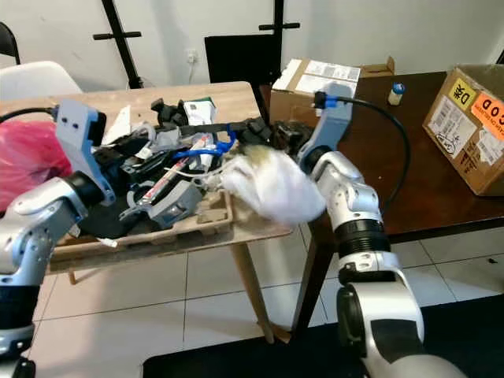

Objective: Picking trash to rubbish bin

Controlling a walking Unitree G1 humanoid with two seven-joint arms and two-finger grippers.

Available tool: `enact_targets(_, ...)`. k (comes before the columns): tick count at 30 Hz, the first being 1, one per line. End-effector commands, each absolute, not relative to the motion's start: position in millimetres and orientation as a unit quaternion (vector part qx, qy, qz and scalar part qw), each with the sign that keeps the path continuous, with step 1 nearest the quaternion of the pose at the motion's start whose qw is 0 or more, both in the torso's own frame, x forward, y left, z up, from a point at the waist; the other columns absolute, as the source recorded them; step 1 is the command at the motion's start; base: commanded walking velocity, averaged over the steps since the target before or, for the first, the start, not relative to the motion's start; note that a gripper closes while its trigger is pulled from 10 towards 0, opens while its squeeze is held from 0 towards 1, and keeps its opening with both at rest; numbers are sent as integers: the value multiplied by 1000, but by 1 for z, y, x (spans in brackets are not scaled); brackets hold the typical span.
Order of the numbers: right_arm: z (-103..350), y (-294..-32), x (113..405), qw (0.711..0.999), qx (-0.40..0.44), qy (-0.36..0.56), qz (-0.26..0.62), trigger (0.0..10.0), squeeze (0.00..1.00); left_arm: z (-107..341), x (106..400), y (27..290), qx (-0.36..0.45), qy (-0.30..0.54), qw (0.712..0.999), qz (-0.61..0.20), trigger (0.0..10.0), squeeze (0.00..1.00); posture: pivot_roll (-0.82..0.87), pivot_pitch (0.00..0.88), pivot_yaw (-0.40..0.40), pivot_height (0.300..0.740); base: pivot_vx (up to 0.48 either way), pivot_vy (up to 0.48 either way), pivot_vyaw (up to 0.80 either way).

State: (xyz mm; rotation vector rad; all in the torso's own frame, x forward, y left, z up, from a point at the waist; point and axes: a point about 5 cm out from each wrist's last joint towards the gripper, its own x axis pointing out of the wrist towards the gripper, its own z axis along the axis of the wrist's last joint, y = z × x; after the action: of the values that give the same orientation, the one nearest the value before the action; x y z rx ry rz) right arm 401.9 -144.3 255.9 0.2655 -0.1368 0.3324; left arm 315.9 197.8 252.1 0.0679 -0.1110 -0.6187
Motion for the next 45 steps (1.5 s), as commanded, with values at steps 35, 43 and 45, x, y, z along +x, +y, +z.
enact_targets(35, 214, -153, 368, 893, -165, 86, 410, 10000, 0, 250, 317, 182, 37, -40, 940, -338, 10000, 0, -3, 95, 50, 740, 0, 0, 0)
enact_targets(43, 196, -130, 380, 916, -118, 77, 375, 10000, 0, 233, 307, 159, 45, 4, 912, -407, 10000, 0, -2, 91, 54, 740, 0, 0, 0)
enact_targets(45, 195, -125, 383, 922, -117, 72, 362, 10000, 0, 225, 303, 153, 52, 24, 902, -427, 10000, 0, -2, 91, 54, 740, 0, 0, 0)
